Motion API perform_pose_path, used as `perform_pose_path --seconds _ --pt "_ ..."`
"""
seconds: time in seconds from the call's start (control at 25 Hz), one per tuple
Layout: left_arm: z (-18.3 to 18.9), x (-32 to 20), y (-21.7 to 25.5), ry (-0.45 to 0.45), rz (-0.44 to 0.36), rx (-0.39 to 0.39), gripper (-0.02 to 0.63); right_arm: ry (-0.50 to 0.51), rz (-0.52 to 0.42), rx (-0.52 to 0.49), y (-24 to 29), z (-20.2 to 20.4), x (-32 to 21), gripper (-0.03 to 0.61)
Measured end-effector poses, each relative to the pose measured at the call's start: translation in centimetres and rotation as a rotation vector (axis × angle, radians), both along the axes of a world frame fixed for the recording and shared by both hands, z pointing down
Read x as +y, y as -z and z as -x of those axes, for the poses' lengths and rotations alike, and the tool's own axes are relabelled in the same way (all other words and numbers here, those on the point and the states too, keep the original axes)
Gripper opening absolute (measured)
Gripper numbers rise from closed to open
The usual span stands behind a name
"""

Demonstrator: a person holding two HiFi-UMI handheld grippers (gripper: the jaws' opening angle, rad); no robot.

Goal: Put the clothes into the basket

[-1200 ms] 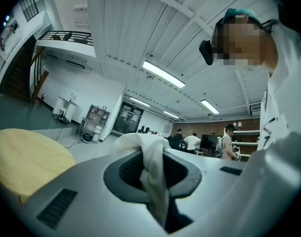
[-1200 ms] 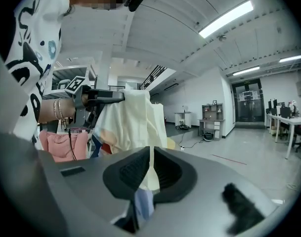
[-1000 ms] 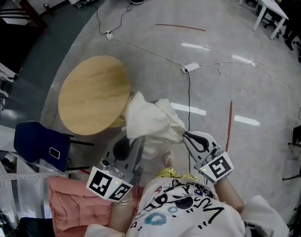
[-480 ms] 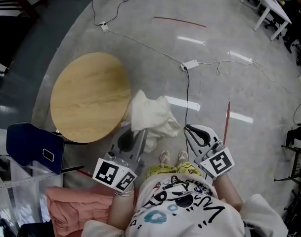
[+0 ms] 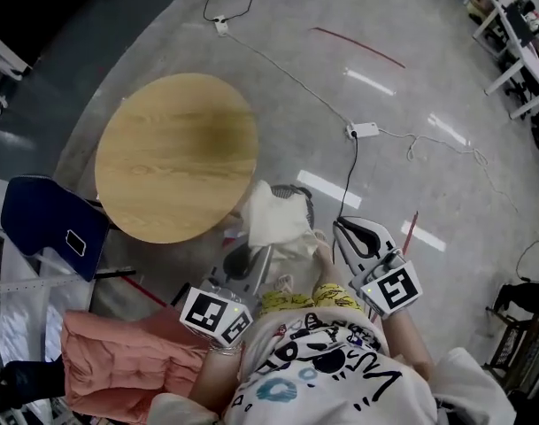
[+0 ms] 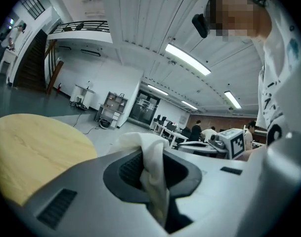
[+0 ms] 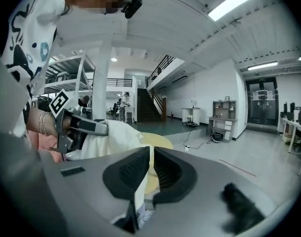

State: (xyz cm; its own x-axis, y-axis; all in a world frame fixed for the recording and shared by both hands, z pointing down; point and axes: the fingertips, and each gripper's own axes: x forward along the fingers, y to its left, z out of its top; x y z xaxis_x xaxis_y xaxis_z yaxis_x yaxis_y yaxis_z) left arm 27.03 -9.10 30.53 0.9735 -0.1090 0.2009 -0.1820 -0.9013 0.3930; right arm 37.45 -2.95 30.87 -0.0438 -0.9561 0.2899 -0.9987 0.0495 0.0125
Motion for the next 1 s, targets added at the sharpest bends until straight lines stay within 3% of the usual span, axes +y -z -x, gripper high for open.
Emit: perform_pose_path --seconds 0.24,0.4,1.0 --pt "-2.1 -0.9 -2.5 0.118 0.012 -0.085 0.064 0.184 0.050 0.008 -0.8 -3.1 -4.7 0.031" --pt "-2.7 -1.4 -3.8 0.223 0.021 -0.126 0.064 0.295 0.013 -0.016 -0.4 -4.3 -7.3 0.031" --pt "-5.0 -1.6 -10.2 0.451 0.045 -0.314 0.064 0.530 0.088 -0.093 -5.9 -7.6 -11.1 0.031"
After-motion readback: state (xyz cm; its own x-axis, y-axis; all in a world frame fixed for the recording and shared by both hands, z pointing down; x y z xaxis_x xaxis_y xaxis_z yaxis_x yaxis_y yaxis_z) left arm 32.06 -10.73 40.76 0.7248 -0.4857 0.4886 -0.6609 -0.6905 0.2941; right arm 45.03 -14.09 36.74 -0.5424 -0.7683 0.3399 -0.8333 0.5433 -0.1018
